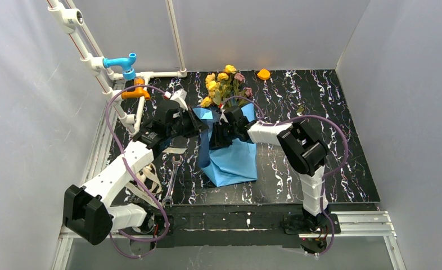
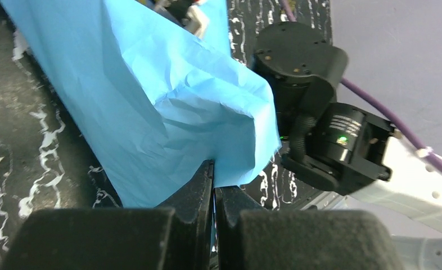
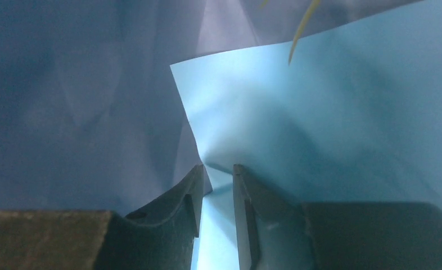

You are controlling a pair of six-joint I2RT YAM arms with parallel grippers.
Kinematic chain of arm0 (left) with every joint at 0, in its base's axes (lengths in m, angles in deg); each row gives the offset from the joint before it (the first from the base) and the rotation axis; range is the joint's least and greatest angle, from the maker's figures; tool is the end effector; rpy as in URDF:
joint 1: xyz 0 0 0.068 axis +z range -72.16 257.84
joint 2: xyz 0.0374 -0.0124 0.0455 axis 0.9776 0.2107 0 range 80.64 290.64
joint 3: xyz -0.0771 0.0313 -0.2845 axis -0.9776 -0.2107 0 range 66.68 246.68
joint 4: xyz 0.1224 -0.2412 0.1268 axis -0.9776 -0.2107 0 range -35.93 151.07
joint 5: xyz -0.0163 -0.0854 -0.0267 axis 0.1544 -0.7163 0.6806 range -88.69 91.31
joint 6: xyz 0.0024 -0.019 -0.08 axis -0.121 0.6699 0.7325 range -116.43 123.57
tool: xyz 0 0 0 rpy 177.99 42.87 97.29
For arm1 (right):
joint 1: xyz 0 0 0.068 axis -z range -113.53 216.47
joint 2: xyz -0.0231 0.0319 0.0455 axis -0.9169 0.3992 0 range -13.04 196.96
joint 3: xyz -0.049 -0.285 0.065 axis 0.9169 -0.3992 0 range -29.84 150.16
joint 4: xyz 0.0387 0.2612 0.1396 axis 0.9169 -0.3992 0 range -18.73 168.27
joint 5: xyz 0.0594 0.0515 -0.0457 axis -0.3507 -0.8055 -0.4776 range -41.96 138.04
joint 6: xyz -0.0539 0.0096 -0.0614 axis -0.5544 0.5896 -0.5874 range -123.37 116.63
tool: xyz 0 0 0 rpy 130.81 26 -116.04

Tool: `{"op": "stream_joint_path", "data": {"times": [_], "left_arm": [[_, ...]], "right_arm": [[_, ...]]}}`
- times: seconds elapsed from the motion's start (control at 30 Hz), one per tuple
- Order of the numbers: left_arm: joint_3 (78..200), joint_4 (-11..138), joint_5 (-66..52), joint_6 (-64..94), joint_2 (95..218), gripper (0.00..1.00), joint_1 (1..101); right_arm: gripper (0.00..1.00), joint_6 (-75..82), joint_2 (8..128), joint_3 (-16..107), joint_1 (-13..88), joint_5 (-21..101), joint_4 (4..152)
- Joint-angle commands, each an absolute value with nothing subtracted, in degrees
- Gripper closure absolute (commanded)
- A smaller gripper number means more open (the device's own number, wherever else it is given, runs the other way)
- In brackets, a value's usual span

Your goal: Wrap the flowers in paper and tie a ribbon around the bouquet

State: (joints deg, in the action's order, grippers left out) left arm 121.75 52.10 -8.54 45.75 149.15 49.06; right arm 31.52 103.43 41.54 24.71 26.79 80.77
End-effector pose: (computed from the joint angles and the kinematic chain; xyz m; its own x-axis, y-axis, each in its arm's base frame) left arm 0.2909 -0.1737 0.3188 -0.6591 -0.3928 -0.6413 0.2298 0.7068 -0.6690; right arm 0.3522 0.3493 0.1172 -0.8830 -0.0737 -0.4636 -0.3836 0.6823 0.6223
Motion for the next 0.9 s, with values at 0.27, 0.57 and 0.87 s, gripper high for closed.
{"op": "stream_joint_path", "data": {"times": [0.27,0.57,0.87], "left_arm": [[130.0,63.3,-18.2,48.9,160.7,1.00,48.1],[129.0,62.1,-17.0,46.7,161.2,1.00,48.0],[128.3,62.6,-17.2,46.6,162.8,1.00,48.0]], "right_arm": [[0.64,33.2,103.9,46.3,26.9,23.2,84.1],[0.59,28.6,96.0,49.9,29.7,22.7,72.1],[0.43,19.6,88.7,54.4,33.5,33.7,55.9]]}}
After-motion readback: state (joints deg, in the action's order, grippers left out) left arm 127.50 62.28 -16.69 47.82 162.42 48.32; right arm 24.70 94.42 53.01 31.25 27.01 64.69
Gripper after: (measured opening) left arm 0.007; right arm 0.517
